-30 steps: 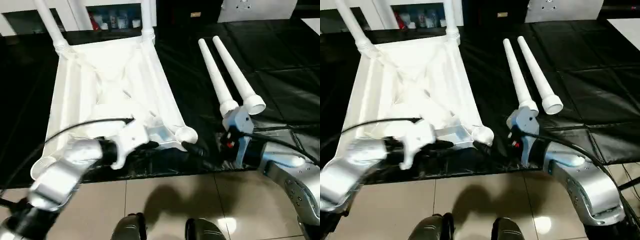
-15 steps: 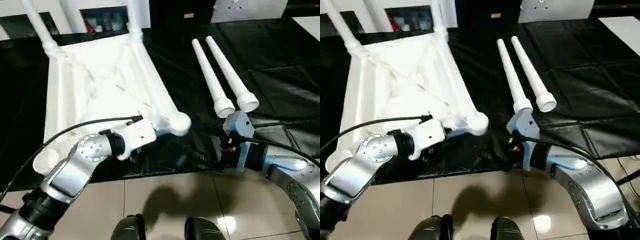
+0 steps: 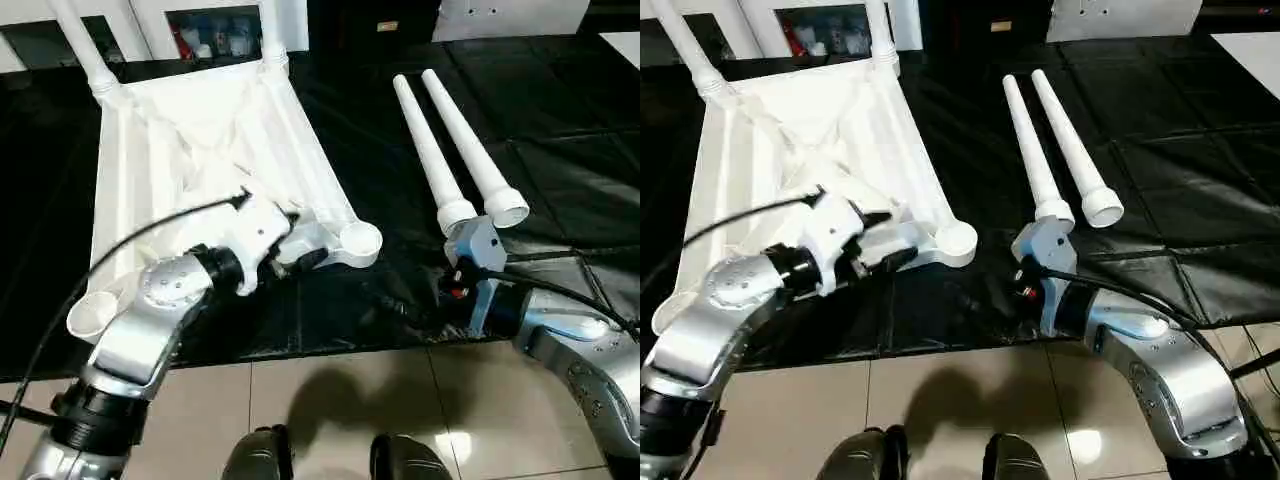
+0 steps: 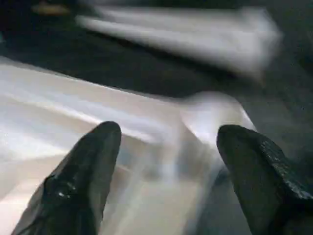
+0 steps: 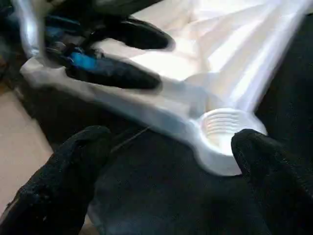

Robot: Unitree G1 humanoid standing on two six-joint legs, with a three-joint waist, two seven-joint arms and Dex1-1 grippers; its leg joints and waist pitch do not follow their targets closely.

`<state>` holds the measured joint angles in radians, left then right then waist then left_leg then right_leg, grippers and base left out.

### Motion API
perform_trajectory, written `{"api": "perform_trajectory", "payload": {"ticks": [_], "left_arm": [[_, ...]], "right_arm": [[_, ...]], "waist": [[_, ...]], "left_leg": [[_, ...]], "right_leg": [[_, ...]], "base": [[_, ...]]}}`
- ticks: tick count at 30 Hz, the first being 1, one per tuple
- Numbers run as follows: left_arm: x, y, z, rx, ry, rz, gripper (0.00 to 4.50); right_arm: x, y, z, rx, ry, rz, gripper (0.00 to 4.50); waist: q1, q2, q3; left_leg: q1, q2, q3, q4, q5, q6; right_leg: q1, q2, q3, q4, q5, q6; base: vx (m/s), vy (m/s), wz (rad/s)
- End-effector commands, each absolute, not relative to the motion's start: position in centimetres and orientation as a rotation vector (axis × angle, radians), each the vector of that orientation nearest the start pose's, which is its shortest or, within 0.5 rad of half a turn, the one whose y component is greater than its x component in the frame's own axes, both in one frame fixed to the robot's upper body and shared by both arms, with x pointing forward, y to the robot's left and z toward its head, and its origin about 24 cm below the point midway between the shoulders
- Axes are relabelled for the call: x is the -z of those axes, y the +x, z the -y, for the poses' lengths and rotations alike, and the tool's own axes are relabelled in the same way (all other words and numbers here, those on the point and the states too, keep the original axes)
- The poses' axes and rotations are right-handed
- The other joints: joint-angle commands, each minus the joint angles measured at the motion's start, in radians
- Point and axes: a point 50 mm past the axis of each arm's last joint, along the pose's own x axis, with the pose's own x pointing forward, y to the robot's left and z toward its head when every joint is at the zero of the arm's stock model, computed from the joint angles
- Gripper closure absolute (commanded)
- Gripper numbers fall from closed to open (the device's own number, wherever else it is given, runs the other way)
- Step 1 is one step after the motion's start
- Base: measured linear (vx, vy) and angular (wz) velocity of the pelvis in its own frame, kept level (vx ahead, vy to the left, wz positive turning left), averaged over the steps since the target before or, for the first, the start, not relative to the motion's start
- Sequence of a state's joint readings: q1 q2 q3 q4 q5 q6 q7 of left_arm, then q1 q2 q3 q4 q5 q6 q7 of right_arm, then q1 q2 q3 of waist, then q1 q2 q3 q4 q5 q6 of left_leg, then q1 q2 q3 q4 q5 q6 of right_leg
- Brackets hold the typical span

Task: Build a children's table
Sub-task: Rotate table base

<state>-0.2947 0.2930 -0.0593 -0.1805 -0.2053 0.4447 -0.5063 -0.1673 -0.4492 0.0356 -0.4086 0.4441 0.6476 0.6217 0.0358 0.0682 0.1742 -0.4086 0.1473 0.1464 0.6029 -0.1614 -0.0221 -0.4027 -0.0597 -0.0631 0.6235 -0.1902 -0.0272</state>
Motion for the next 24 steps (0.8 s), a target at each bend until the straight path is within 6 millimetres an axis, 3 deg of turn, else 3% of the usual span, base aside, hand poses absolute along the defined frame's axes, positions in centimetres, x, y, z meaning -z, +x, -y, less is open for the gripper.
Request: {"api": "perform_trajectory", "payload": {"ticks": [1, 3, 4, 6, 7, 8, 10, 11, 12, 14, 16, 17, 18, 19, 20, 21, 22, 23, 24], "left_arm": [[-11.6, 28.5, -15.4, 0.508, 0.052, -0.08, 0.53], [-10.7, 27.9, -16.2, 0.365, 0.004, -0.126, 0.41], [-10.7, 27.9, -16.2, 0.365, 0.004, -0.126, 0.3], [-10.4, 27.2, -17.0, 0.242, 0.019, -0.1, 0.3], [-10.4, 27.2, -17.0, 0.235, 0.021, -0.098, 0.3], [-10.4, 26.5, -17.8, 0.154, 0.03, -0.068, 0.3], [-10.5, 26.0, -18.1, 0.126, 0.023, -0.056, 0.3], [-10.5, 25.5, -18.3, 0.111, 0.007, -0.05, 0.3], [-10.6, 25.0, -18.3, 0.095, -0.01, -0.048, 0.3], [-10.9, 24.6, -18.1, 0.087, -0.02, -0.049, 0.3], [-11.0, 24.6, -18.0, 0.089, -0.005, -0.051, 0.3], [-11.0, 24.7, -17.8, 0.097, 0.003, -0.056, 0.3], [-11.0, 24.7, -17.8, 0.103, 0.009, -0.06, 0.3], [-11.0, 24.6, -17.7, 0.103, 0.017, -0.06, 0.3], [-11.0, 24.6, -17.7, 0.103, 0.016, -0.058, 0.3], [-11.0, 24.6, -17.7, 0.105, 0.013, -0.056, 0.3], [-10.9, 24.5, -17.7, 0.104, 0.004, -0.059, 0.3], [-10.9, 24.4, -17.8, 0.097, 0.013, -0.065, 0.3], [-10.8, 24.3, -17.9, 0.081, 0.006, -0.074, 0.3]], "right_arm": [[-12.6, 25.4, 15.3, -0.771, -0.008, -0.136, 0.0], [-12.5, 25.7, 15.1, -0.665, 0.032, -0.103, 0.0], [-12.5, 25.7, 15.1, -0.665, 0.032, -0.103, 0.0], [-12.3, 25.7, 15.0, -0.578, 0.042, -0.093, 0.0], [-12.2, 25.7, 15.0, -0.575, 0.042, -0.092, 0.0], [-12.1, 25.6, 15.0, -0.53, 0.053, -0.084, 0.0], [-12.0, 25.5, 15.0, -0.51, 0.076, -0.083, 0.0], [-11.8, 25.3, 15.0, -0.485, 0.091, -0.087, 0.0], [-11.5, 25.1, 15.0, -0.458, 0.116, -0.096, 0.0], [-11.4, 24.8, 14.7, -0.45, 0.14, -0.096, 0.0], [-11.6, 24.6, 14.3, -0.473, 0.159, -0.078, 0.0], [-11.5, 24.6, 14.2, -0.458, 0.168, -0.079, 0.0], [-11.4, 24.5, 14.2, -0.444, 0.172, -0.081, 0.0], [-11.4, 24.4, 14.2, -0.414, 0.15, -0.08, 0.0], [-11.3, 24.4, 14.2, -0.393, 0.133, -0.083, 0.0], [-11.2, 24.4, 14.4, -0.356, 0.104, -0.088, 0.0], [-11.1, 24.4, 14.5, -0.334, 0.081, -0.097, 0.0], [-10.9, 24.3, 14.5, -0.324, 0.08, -0.125, 0.0], [-10.6, 24.3, 14.4, -0.327, 0.068, -0.148, 0.0]], "waist": [[0.002, -0.026, -0.092], [-0.004, -0.032, -0.088], [-0.006, -0.025, -0.083], [-0.01, -0.041, -0.081], [-0.008, -0.034, -0.081], [-0.008, -0.034, -0.078], [-0.01, -0.033, -0.077], [-0.011, -0.029, -0.078], [-0.012, -0.028, -0.078], [-0.008, -0.025, -0.078], [-0.006, -0.024, -0.073], [-0.009, -0.017, -0.074], [-0.02, -0.013, -0.073], [-0.029, 0.004, -0.076], [-0.034, 0.007, -0.077], [-0.036, 0.008, -0.079], [-0.037, -0.005, -0.08], [-0.04, -0.024, -0.083], [-0.023, -0.063, -0.078]], "left_leg": [[0.016, 0.065, -0.019, -0.057, -0.133, 0.098], [0.018, 0.065, -0.018, -0.06, -0.153, 0.086], [0.021, 0.061, -0.019, -0.061, -0.183, 0.073], [0.018, 0.063, -0.02, -0.069, -0.203, 0.057], [0.02, 0.067, -0.023, -0.071, -0.211, 0.05], [0.024, 0.067, -0.023, -0.074, -0.235, 0.043], [0.022, 0.071, -0.027, -0.08, -0.253, 0.031], [0.028, 0.073, -0.027, -0.081, -0.258, 0.028], [0.021, 0.076, -0.027, -0.086, -0.248, 0.03], [0.025, 0.074, -0.026, -0.084, -0.246, 0.033], [0.025, 0.073, -0.029, -0.086, -0.26, 0.029], [0.033, 0.083, -0.04, -0.091, -0.298, 0.0], [0.044, 0.109, -0.063, -0.106, -0.348, -0.023], [0.067, 0.174, -0.112, -0.14, -0.393, -0.023], [0.07, 0.205, -0.132, -0.154, -0.391, -0.003], [0.073, 0.222, -0.139, -0.16, -0.378, 0.046], [0.061, 0.197, -0.116, -0.154, -0.384, 0.1], [0.046, 0.159, -0.095, -0.133, -0.379, 0.118], [0.0, -0.007, -0.002, -0.012, -0.297, 0.085]], "right_leg": [[0.053, -0.09, 0.053, -0.085, -0.202, -0.252], [0.05, -0.086, 0.053, -0.089, -0.279, -0.217], [0.043, -0.084, 0.052, -0.102, -0.361, -0.18], [0.043, -0.081, 0.053, -0.105, -0.397, -0.151], [0.04, -0.082, 0.053, -0.103, -0.398, -0.147], [0.036, -0.082, 0.055, -0.107, -0.409, -0.134], [0.038, -0.083, 0.054, -0.106, -0.384, -0.131], [0.034, -0.082, 0.056, -0.104, -0.355, -0.134], [0.039, -0.083, 0.056, -0.103, -0.315, -0.139], [0.035, -0.082, 0.058, -0.102, -0.277, -0.15], [0.035, -0.08, 0.056, -0.102, -0.287, -0.144], [0.033, -0.062, 0.045, -0.103, -0.293, -0.122], [0.031, -0.036, 0.028, -0.103, -0.259, -0.096], [0.024, -0.016, 0.008, -0.065, -0.204, -0.087], [0.02, -0.02, 0.008, -0.034, -0.176, -0.078], [0.007, -0.029, 0.017, 0.007, -0.147, -0.078], [0.012, -0.045, 0.033, -0.003, -0.134, -0.107], [0.017, -0.06, 0.05, -0.038, -0.145, -0.136], [0.041, -0.09, 0.068, -0.135, -0.358, -0.125]], "base": [[0.0, 0.0, 0.0], [0.0, 0.0, 0.0], [0.0, 0.0, 0.0], [0.0, 0.0, 0.0], [0.0, 0.0, 0.0], [0.0, 0.0, 0.0], [0.0, 0.0, 0.0], [0.0, 0.0, 0.0], [0.0, 0.0, 0.0], [0.0, 0.0, 0.0], [0.0, 0.0, 0.0], [0.0, 0.0, 0.0], [0.0, 0.0, 0.0], [0.0, 0.0, 0.0], [0.0, 0.0, 0.0], [-0.001, -0.087, 0.04], [-0.004, -0.126, 0.05], [-0.004, -0.126, 0.05], [-0.012, -0.141, 0.0]]}}
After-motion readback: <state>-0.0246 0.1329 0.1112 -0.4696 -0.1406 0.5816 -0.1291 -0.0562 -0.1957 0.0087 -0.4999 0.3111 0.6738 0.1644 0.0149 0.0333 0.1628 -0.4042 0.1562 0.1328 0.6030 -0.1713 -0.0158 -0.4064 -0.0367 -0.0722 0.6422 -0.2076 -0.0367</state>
